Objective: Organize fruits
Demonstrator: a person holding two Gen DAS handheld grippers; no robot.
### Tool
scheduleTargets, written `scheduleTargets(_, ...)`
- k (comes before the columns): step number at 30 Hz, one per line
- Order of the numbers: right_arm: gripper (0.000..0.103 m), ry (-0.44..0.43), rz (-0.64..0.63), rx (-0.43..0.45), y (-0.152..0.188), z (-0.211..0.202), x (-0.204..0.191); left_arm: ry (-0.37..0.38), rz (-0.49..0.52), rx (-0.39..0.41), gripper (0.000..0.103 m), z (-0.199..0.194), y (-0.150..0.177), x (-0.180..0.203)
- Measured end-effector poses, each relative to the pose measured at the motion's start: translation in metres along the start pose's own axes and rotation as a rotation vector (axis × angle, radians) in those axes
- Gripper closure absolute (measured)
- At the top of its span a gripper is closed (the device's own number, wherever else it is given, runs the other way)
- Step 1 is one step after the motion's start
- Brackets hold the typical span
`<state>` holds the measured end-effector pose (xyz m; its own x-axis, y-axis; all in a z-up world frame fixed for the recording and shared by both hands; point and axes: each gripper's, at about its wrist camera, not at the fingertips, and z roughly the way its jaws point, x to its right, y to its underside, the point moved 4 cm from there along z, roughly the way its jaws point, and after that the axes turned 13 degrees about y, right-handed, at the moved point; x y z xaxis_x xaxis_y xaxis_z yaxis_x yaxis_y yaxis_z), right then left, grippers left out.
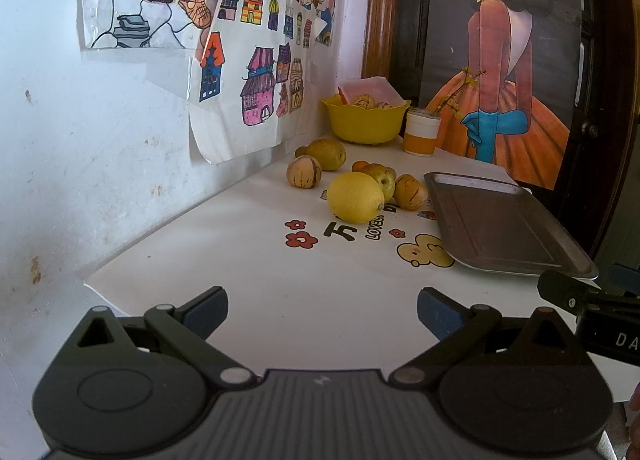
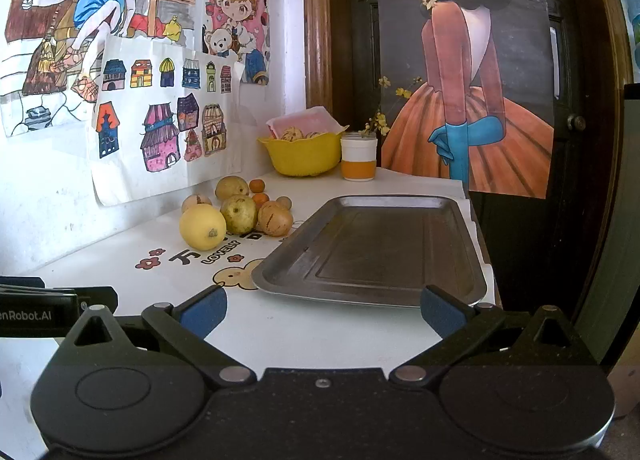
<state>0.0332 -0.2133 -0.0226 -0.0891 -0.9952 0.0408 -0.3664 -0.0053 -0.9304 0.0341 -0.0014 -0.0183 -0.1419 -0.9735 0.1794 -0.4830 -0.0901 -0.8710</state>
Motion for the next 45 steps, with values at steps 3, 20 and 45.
scheduleTargets(3, 0.001, 0.0, -0.001, -0.002, 0.0, 0.0, 0.0, -0.002, 0.002, -0.001, 0.0, 0.0, 0.0, 0.0)
scheduleTargets(20, 0.001, 0.001, -0.004, -0.001, 0.0, 0.0, -0.002, -0.001, 0.001, -0.002, 0.0, 0.0, 0.0, -0.001)
scheduleTargets(45, 0.001, -0.034, -0.077, -0.011, -0.017, 0.02, -0.005, -0.065, 0.035, -0.036, 0.0, 0.011, -0.014, -0.009)
